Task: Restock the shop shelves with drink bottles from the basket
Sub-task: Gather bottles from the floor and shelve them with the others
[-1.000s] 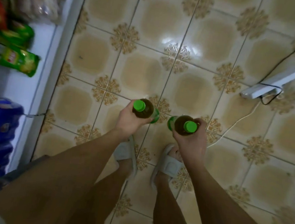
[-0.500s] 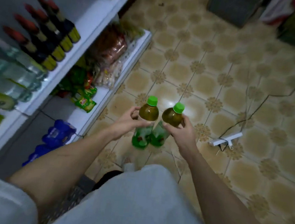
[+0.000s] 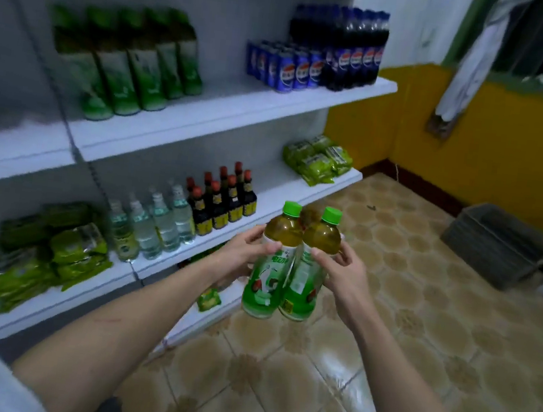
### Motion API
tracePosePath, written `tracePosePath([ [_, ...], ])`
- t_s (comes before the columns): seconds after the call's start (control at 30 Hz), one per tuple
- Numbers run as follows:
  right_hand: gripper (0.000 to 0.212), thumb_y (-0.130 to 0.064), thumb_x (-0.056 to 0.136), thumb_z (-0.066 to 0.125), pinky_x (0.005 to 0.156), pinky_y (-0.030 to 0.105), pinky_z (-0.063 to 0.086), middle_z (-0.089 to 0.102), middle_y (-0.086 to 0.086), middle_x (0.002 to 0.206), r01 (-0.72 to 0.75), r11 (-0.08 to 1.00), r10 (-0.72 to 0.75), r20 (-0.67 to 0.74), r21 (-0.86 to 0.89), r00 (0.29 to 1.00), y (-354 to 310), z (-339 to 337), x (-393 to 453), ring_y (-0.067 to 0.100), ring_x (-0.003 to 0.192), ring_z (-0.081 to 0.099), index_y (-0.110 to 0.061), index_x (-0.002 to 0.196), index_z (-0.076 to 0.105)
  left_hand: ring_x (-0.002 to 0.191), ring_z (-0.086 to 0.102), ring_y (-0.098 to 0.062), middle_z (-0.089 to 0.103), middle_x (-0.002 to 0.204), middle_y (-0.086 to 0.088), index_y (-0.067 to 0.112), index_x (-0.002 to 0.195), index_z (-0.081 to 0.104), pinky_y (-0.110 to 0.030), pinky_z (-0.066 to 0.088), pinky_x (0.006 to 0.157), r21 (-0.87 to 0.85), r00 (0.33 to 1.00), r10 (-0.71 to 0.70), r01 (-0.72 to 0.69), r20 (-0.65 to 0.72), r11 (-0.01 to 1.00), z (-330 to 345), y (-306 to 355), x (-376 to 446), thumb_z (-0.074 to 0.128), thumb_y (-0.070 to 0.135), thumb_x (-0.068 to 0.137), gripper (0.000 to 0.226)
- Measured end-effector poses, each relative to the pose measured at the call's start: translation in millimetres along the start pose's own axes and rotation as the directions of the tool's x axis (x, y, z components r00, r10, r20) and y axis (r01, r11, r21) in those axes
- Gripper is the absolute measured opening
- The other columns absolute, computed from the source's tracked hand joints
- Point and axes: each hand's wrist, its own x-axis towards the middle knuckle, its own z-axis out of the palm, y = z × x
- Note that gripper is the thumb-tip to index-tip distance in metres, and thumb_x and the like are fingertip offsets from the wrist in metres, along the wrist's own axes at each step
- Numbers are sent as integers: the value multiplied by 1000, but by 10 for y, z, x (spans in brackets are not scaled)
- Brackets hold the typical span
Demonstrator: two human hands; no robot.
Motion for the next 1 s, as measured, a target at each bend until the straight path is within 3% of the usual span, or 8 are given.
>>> tracePosePath([
  [0.07, 51, -25, 79, 82, 94, 42, 55, 72, 0, 114, 36, 999, -36, 40, 6, 999, -274, 221, 129, 18, 108, 67, -18, 124, 61, 120, 64, -30, 65, 132, -9, 22, 140, 50, -57, 47, 104, 16, 995, 75, -74, -70, 997, -192, 282, -47, 91, 46, 63, 91],
  [0.13, 23, -18, 84, 78, 86, 38, 57, 75, -3, 94, 93, 996, -92, 105, -5, 990, -542, 473, 259, 23, 98, 70, -21, 104, 66, 119, 64, -31, 66, 131, -9, 23, 137, 52, -53, 52, 97, -1, 983, 121, -122, -136, 993, -373, 595, -130, 91, 40, 62, 85],
  [0.23, 26, -9, 89, 71, 71, 26, 52, 65, -12, 75, 167, 986, -168, 162, 20, 972, -901, 865, 427, 7, 75, 63, -26, 80, 53, 115, 65, -31, 68, 126, -7, 23, 133, 56, -44, 54, 84, 26, 956, 202, -201, -214, 979, -664, 968, -226, 91, 40, 60, 83],
  [0.33, 15, -13, 87, 74, 81, 37, 58, 71, 0, 85, 223, 975, -214, 234, -13, 949, -1158, 1265, 603, 16, 83, 69, -22, 86, 62, 98, 72, -24, 73, 108, -4, 21, 125, 60, -43, 59, 83, 52, 916, 277, -274, -289, 960, -981, 1246, -258, 83, 27, 74, 56],
  [0.47, 21, -21, 83, 78, 83, 40, 59, 76, 2, 95, 292, 956, -276, 285, -17, 918, -1451, 1811, 944, 20, 93, 72, -23, 102, 70, 65, 70, -6, 70, 102, -9, 13, 125, 56, -17, 50, 50, 92, 843, 349, -342, -410, 935, -1376, 1610, -193, 71, 12, 90, 38],
  [0.63, 23, -26, 83, 78, 79, 30, 55, 74, -2, 99, 381, 924, -352, 319, -32, 880, -1713, 2412, 1466, 13, 95, 70, -26, 104, 67, 108, 67, -16, 68, 125, -7, 23, 130, 54, -31, 56, 82, 76, 759, 414, -438, -503, 896, -1926, 2000, 175, 82, 25, 76, 60],
  [0.8, 24, -29, 84, 77, 85, 35, 55, 71, -1, 104, 403, 915, -379, 267, -37, 886, -1842, 2756, 2017, 15, 100, 66, -27, 104, 65, 122, 61, -22, 66, 129, -4, 30, 126, 57, -47, 50, 104, 77, 725, 456, -491, -517, 868, -2280, 2280, 586, 94, 46, 50, 86],
  [1.0, 28, -26, 83, 79, 81, 27, 53, 69, -2, 105, 417, 909, -397, 255, -26, 881, -1970, 2899, 2647, 12, 99, 64, -26, 107, 63, 127, 48, -10, 59, 131, 4, 31, 125, 52, -40, 40, 112, 99, 695, 460, -494, -552, 864, -2437, 2481, 1117, 87, 34, 67, 67],
])
